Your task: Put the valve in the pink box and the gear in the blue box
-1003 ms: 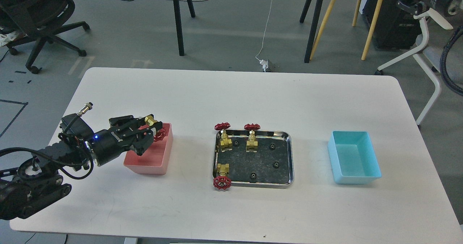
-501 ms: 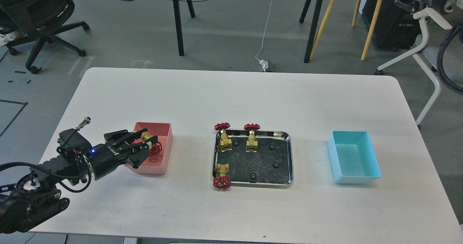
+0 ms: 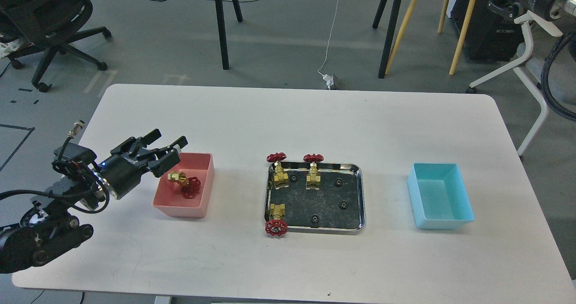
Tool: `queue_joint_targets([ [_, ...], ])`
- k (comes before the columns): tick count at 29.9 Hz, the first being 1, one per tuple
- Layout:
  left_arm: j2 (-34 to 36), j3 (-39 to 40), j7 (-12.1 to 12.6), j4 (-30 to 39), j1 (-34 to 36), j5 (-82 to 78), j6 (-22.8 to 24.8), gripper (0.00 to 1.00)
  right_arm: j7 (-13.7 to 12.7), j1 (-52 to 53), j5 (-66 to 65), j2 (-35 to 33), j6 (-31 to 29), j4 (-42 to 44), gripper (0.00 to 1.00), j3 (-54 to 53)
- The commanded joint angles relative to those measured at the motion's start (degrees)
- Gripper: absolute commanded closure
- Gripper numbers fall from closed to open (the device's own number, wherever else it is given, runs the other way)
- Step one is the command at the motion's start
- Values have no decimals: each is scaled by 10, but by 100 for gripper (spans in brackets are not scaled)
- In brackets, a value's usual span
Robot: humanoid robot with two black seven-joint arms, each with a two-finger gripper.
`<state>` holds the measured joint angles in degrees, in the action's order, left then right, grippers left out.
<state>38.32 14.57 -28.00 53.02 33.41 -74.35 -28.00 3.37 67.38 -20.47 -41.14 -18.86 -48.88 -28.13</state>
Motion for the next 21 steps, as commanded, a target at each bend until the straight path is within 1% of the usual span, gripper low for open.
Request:
queue_joint_targets([
  [1, 11, 35, 0, 2, 50, 96, 0, 5, -5, 5, -1, 0, -18, -18, 1, 33],
  [3, 24, 49, 0, 2, 76, 124, 57, 5, -5, 7, -1, 0, -25, -24, 1, 46],
  [7, 50, 72, 0, 2, 145, 138, 215, 5, -2, 3, -38, 1, -60, -26, 1, 54],
  [10, 55, 123, 0, 1, 185, 167, 333, 5, -1, 2, -80, 2, -90, -37, 1, 54],
  [11, 55, 142, 0, -3, 195, 183, 370, 5, -1, 0, -96, 2, -91, -49, 1, 55],
  [14, 58, 186, 0, -4, 235, 240, 460, 5, 0, -1, -165, 1, -91, -88, 1, 57],
  [15, 59, 196, 5, -4, 248, 262, 482, 5, 0, -2, -192, 1, -91, -102, 1, 57],
  [17, 61, 206, 24, -5, 269, 299, 504, 5, 1, -4, -236, 2, -91, -124, 1, 62],
  [21, 69, 202, 32, -5, 300, 309, 513, 4, 1, -8, -312, 20, -91, -186, 1, 132],
])
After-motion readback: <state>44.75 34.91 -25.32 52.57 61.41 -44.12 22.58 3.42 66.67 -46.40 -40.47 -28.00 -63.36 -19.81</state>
